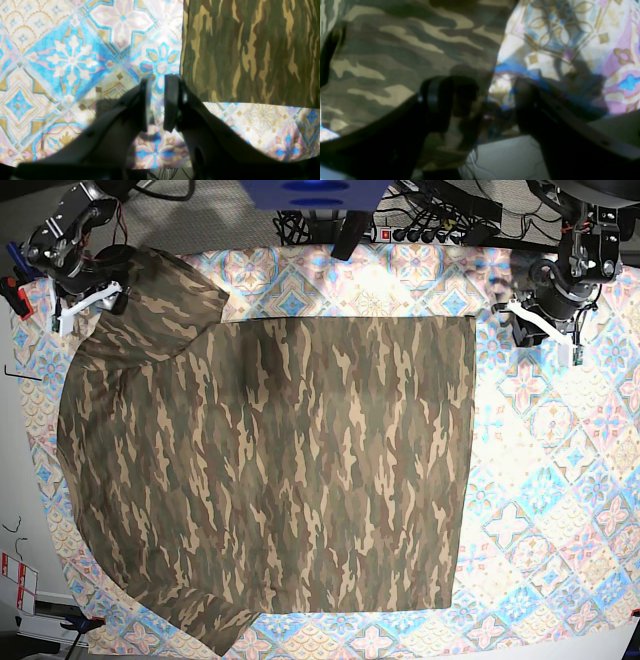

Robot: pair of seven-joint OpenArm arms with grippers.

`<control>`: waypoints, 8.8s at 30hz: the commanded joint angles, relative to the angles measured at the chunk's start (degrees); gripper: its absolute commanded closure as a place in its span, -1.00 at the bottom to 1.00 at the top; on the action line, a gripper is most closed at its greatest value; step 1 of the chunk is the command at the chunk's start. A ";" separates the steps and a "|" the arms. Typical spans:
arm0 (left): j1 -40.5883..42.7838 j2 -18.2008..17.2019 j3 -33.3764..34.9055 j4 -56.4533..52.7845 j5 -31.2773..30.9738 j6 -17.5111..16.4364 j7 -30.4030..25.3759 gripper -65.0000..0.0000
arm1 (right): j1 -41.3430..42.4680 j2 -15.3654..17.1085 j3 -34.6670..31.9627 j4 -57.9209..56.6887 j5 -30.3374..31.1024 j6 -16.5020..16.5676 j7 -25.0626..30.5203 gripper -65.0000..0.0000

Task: Fold the T-shirt properly
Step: 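Move both grippers down to the shirt's shoulder corners, then grasp the shirt's shoulder edges with both grippers, then lift the shoulder edge and fold it toward the hem with both grippers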

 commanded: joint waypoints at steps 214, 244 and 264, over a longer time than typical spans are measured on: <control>-67.07 12.38 3.12 -70.34 31.09 -39.46 5.85 1.00 | 51.82 10.19 -20.47 -30.48 -33.49 1.19 13.28 0.96; -68.04 12.47 3.12 -70.25 30.56 -26.63 -2.85 0.13 | 60.35 10.37 -20.56 -53.08 -33.58 -0.52 36.84 -0.06; -62.85 5.79 3.21 -70.16 9.20 -40.21 -6.19 -0.93 | 48.39 10.55 -17.84 -31.01 -33.40 -0.61 31.66 -0.21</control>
